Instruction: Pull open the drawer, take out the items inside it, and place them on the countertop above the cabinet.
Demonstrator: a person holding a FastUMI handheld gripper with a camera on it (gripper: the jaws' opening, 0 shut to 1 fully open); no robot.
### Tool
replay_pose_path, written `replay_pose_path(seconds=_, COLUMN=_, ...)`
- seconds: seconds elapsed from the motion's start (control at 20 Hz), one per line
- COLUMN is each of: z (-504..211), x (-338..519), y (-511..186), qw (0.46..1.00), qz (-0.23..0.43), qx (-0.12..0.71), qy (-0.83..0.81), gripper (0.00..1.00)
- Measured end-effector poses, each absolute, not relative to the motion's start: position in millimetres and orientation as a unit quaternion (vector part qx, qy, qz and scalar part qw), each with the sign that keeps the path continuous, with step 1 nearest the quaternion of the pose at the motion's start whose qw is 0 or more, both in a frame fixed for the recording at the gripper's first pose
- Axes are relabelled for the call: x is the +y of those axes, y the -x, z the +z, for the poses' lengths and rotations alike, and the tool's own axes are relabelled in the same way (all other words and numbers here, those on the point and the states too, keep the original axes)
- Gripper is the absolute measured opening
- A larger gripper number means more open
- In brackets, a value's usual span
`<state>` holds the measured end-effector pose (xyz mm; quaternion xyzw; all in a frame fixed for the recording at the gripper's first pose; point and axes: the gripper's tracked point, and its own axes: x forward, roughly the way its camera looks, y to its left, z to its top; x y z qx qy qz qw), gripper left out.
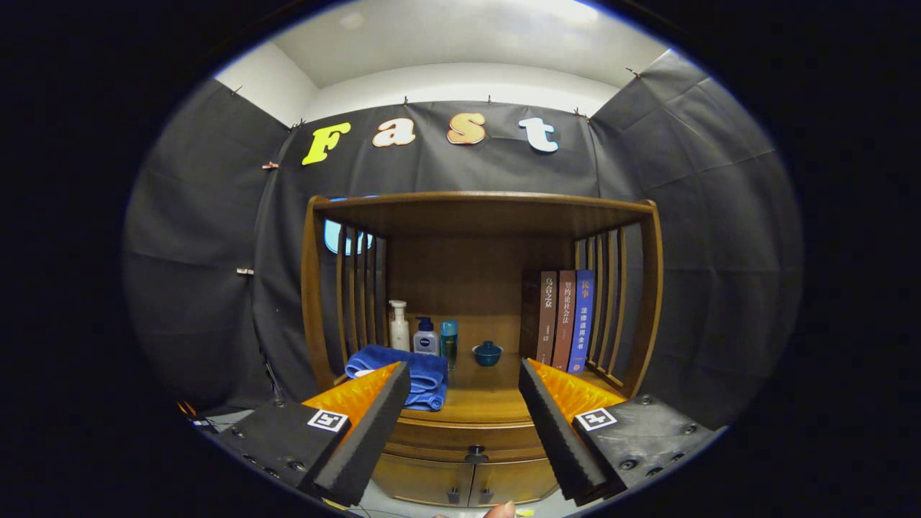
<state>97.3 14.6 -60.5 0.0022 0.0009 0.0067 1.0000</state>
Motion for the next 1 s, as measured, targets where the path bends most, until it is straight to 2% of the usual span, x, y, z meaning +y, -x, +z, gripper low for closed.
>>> replay_pose_path(seconds=0.4, z=-170.4, x=21.5, y=-136.0, qw=0.998, qz=0.016, qx=0.054, qy=-0.017, gripper=0.99)
replay_pose_path(seconds=0.65, z=-244.1, x=4.7, y=-153.4, qw=0.995, qz=-0.008, qx=0.100, qy=-0.012, gripper=0.99)
replay_pose_path(seconds=1.0, z=-303.2, x=-4.5, y=-172.5, qw=0.989, qz=-0.010, qx=0.144, qy=-0.027, gripper=0.98)
